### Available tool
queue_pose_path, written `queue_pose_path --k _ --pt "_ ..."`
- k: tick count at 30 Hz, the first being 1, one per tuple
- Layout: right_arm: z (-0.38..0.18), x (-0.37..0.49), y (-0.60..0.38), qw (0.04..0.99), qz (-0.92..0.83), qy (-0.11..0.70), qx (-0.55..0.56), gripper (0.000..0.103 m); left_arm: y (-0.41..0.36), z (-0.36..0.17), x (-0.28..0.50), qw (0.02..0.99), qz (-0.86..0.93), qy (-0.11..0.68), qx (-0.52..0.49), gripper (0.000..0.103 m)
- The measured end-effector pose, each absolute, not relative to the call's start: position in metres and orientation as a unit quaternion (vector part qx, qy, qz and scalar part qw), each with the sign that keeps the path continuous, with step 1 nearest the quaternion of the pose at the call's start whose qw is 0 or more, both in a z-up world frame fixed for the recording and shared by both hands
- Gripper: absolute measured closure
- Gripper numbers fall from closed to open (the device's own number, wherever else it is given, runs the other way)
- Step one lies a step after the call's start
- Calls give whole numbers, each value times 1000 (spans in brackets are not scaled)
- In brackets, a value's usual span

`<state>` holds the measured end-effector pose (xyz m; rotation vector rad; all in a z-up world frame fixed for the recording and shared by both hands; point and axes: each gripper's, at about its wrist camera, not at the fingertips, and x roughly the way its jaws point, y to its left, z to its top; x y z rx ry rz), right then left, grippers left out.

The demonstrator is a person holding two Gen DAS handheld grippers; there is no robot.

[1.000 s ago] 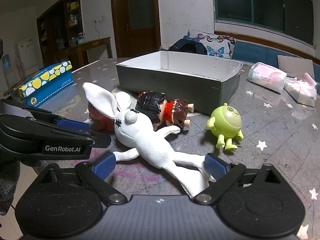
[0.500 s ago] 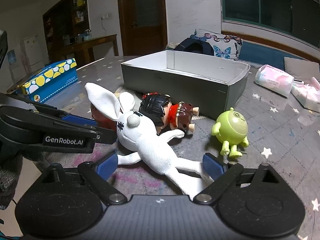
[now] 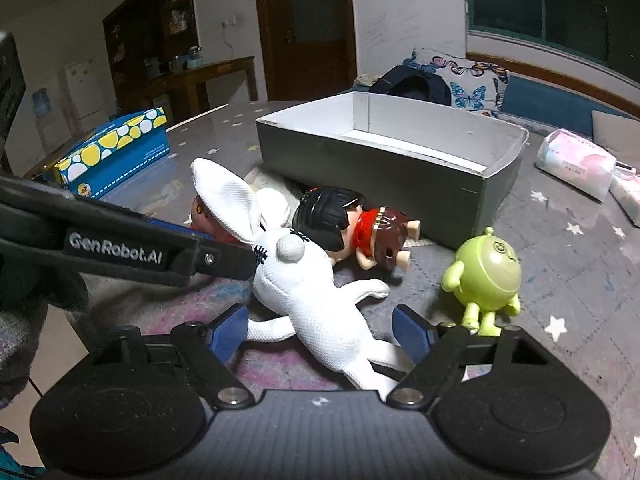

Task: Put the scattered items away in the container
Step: 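Close the left tool on the white bunny plush and lift it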

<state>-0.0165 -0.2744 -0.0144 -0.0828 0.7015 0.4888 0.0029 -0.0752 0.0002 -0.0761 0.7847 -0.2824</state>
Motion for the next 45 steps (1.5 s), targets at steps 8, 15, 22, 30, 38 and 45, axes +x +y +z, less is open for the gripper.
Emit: queue_pose_path --k 8,15,22,30,38,45 --pt "-16 -8 -276 901 249 352 -33 41 -76 2 9 907 -143 393 -52 62" --pt "-15 -7 -275 900 252 354 -41 52 -72 -2 17 898 -156 403 -77 68" --pt "-4 -12 -278 900 267 343 -37 70 -72 6 16 891 -192 400 -90 84" --pt "1 -10 -274 898 274 340 -52 70 -69 5 20 888 -190 409 -95 83" --pt "-9 0 -279 893 274 356 -25 65 -52 -3 30 877 -184 418 -146 82" --pt "-15 2 -280 892 277 356 -16 68 -40 -12 36 860 -185 431 -199 76"
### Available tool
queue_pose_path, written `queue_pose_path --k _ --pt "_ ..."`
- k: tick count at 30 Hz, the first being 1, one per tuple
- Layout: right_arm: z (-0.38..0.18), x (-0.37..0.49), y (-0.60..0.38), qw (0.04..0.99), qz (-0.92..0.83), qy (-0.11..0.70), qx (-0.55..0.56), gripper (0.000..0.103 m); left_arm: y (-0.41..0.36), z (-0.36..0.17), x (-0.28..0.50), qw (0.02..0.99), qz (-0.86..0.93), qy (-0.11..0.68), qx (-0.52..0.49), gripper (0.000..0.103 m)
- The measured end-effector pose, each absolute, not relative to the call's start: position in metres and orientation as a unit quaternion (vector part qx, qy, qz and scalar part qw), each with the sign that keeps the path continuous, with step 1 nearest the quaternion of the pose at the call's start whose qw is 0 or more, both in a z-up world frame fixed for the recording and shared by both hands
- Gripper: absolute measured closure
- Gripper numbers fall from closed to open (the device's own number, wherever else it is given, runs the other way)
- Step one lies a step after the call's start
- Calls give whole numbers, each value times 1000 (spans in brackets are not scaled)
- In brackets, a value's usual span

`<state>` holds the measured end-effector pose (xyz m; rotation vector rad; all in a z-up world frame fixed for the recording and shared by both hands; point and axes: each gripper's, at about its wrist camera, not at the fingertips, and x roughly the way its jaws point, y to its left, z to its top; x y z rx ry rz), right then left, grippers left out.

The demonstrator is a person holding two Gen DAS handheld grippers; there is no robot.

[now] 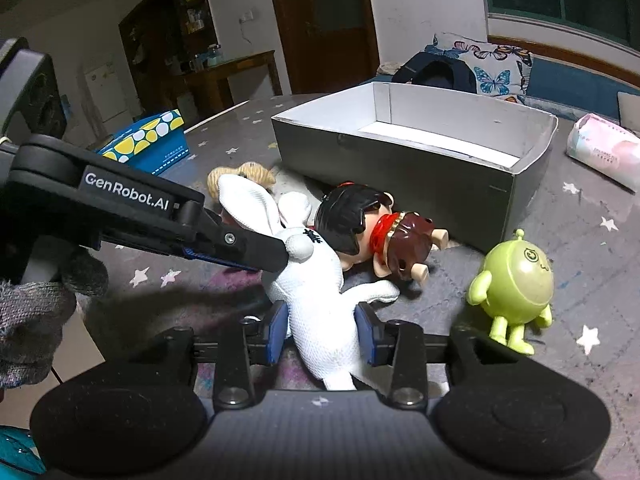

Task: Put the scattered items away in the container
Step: 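Close the left tool on the white bunny plush and lift it, then carry the bunny over the grey box and open the left tool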

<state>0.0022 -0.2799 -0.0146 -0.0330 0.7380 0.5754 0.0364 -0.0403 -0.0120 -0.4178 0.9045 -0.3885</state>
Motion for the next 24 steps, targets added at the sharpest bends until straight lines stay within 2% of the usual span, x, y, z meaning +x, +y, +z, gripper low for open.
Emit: queue_pose_path --k 10,18,24 --pt "4 -17 -275 903 279 324 -41 75 -32 -7 30 843 -203 436 -239 74" --pt "48 -23 -279 918 289 266 -61 76 -35 33 27 860 -233 387 -237 74" --pt "79 9 -281 929 284 223 -82 77 -44 65 60 874 -245 350 -232 74"
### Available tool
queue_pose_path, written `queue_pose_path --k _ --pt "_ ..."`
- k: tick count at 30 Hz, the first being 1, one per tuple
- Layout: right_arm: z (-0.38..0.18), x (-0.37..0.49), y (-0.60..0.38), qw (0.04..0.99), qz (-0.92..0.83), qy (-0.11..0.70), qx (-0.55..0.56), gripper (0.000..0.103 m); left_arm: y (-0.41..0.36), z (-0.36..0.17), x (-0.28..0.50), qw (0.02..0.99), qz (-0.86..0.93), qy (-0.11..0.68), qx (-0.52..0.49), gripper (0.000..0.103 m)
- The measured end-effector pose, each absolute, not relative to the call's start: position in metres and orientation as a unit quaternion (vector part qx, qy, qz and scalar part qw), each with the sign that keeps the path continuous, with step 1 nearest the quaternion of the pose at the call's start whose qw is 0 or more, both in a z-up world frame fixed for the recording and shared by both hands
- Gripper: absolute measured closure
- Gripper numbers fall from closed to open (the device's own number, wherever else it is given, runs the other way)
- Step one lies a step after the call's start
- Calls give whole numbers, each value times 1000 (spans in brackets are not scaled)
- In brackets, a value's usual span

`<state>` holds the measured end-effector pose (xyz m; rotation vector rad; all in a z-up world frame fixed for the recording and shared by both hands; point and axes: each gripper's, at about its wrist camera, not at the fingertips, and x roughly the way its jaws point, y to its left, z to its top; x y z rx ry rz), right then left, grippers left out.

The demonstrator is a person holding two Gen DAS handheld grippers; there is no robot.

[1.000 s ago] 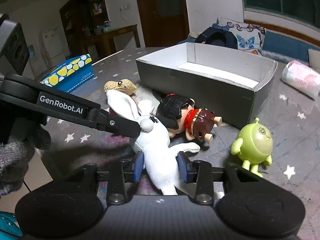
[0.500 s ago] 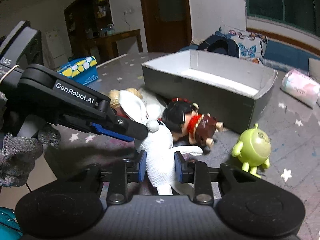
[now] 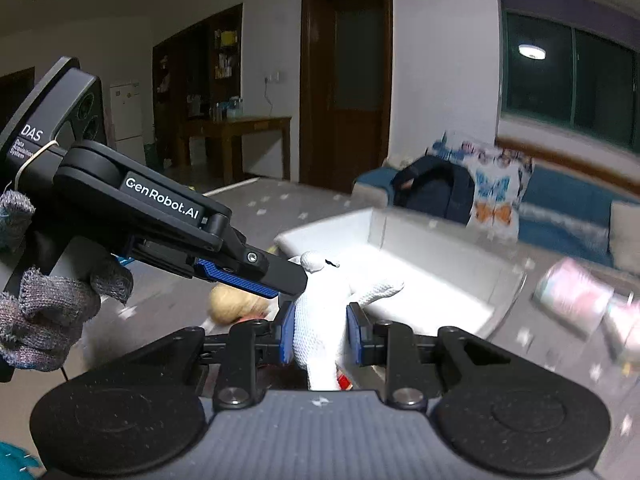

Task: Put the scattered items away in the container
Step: 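Carry the bunny over the grey box and open the left tool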

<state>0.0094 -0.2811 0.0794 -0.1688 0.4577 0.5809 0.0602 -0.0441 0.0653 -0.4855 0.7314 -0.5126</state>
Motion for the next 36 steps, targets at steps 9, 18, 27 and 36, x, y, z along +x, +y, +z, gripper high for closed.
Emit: queue_pose_path --k 9,18,27,36 --pt "87 108 -282 932 265 227 -101 77 -72 72 155 878 -241 350 -218 74" --pt "42 198 -272 908 264 308 -105 77 -95 32 233 874 -202 397 -192 74" --pt "8 234 -266 895 231 353 -145 71 -102 11 246 874 -185 416 -171 74" --pt "34 200 -285 921 215 306 -106 54 -101 27 213 894 -188 380 -143 74"
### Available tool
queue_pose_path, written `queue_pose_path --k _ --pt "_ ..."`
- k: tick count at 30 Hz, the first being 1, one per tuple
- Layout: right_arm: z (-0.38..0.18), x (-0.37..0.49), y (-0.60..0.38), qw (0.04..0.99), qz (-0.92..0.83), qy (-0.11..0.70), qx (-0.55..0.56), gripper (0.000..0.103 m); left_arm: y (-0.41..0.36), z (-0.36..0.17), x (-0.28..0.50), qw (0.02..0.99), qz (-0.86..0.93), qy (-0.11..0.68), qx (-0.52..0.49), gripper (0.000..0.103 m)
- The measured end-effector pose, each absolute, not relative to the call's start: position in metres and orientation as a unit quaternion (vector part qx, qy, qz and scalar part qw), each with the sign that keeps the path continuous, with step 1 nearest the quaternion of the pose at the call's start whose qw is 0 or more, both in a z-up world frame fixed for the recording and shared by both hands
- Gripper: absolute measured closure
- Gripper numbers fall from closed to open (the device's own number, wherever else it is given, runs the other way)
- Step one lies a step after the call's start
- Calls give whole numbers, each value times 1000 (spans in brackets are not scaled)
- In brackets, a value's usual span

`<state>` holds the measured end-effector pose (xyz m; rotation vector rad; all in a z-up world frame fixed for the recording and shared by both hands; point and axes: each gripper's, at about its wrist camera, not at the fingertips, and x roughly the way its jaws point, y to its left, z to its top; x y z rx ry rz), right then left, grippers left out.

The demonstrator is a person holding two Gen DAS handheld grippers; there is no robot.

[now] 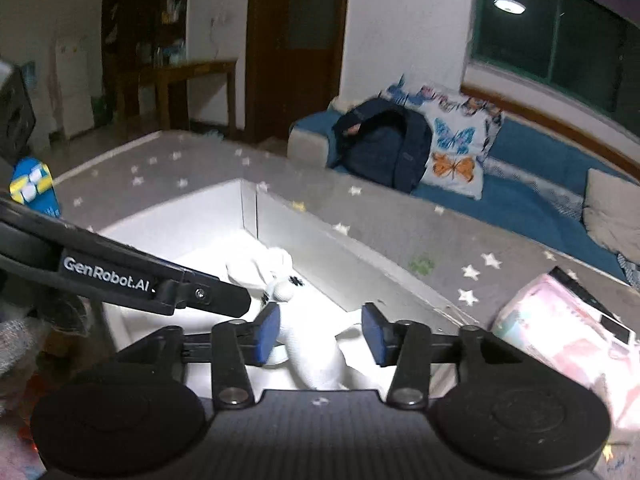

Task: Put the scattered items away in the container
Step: 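Carry the bunny over the grey box and open the left tool, then move the left tool down onto the green alien figure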

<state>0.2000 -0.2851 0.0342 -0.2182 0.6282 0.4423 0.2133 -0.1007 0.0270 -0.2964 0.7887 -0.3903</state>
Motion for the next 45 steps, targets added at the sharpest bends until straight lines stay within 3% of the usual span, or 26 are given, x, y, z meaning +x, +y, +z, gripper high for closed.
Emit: queue_pose_path --k 8,16,28,45 --pt "54 128 -303 942 207 250 -84 21 -102 44 158 906 -206 348 -129 74" --pt "49 54 -322 953 193 226 -59 3 -111 44 108 904 -236 338 -118 74" --pt "17 13 -340 954 166 249 -20 0 -150 27 79 882 -282 370 -78 74" --pt "-18 33 -340 941 170 294 12 0 -174 8 89 859 -295 413 -65 74"
